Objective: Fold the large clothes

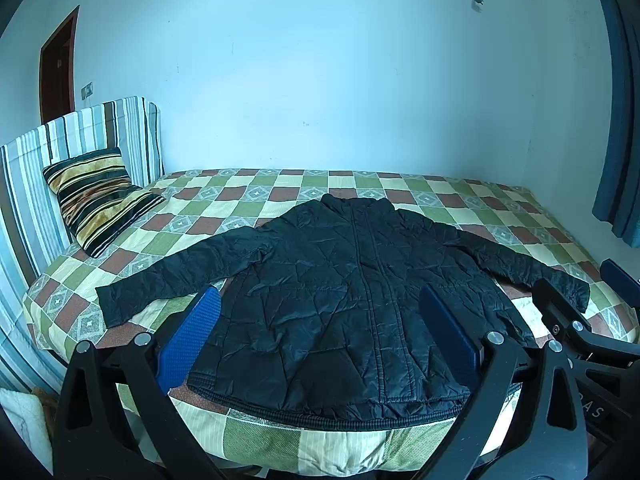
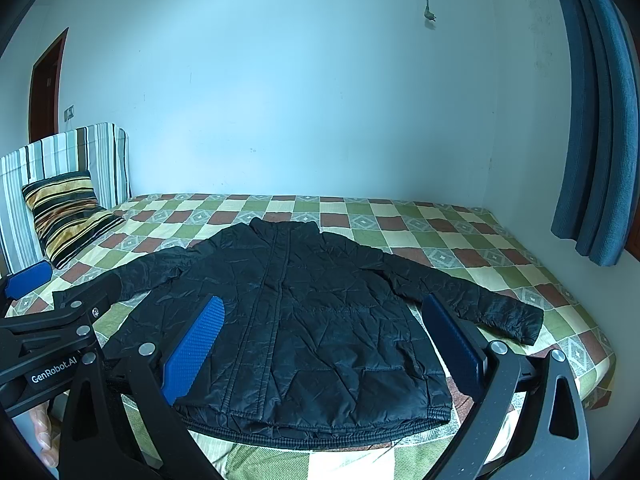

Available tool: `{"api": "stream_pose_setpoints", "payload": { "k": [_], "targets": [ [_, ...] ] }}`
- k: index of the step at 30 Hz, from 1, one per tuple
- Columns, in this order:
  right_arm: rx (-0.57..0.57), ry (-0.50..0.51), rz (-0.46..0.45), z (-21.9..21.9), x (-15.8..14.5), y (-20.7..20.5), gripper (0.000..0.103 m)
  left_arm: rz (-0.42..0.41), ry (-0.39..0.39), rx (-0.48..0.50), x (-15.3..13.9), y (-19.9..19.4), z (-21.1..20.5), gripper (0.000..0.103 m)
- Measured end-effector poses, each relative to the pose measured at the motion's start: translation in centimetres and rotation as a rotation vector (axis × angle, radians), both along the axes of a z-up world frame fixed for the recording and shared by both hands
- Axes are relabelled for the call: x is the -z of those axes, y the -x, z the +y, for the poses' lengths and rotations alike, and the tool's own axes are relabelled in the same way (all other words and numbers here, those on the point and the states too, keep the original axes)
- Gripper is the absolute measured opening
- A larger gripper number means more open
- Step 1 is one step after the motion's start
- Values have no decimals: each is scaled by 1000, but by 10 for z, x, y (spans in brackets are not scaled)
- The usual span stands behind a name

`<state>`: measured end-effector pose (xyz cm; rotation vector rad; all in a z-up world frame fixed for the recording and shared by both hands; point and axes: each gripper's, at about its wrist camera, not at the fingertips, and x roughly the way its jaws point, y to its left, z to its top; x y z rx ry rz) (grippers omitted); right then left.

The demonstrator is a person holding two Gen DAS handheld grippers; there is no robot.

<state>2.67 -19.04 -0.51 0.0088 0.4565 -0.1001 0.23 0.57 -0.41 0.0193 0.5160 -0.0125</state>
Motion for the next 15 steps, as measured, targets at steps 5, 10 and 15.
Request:
{"api": "stream_pose_setpoints", "payload": {
  "k": [5, 10, 15],
  "targets": [
    [1, 1, -1, 1, 0, 0, 98, -1, -1, 0, 0, 0, 0, 99],
    [-1, -1, 2, 0, 1, 0, 98, 1, -2, 0, 0, 0, 0, 99],
    [-2, -3, 4, 0, 5, -3, 98, 9, -2, 2, 3, -1, 4, 99]
  ]
}}
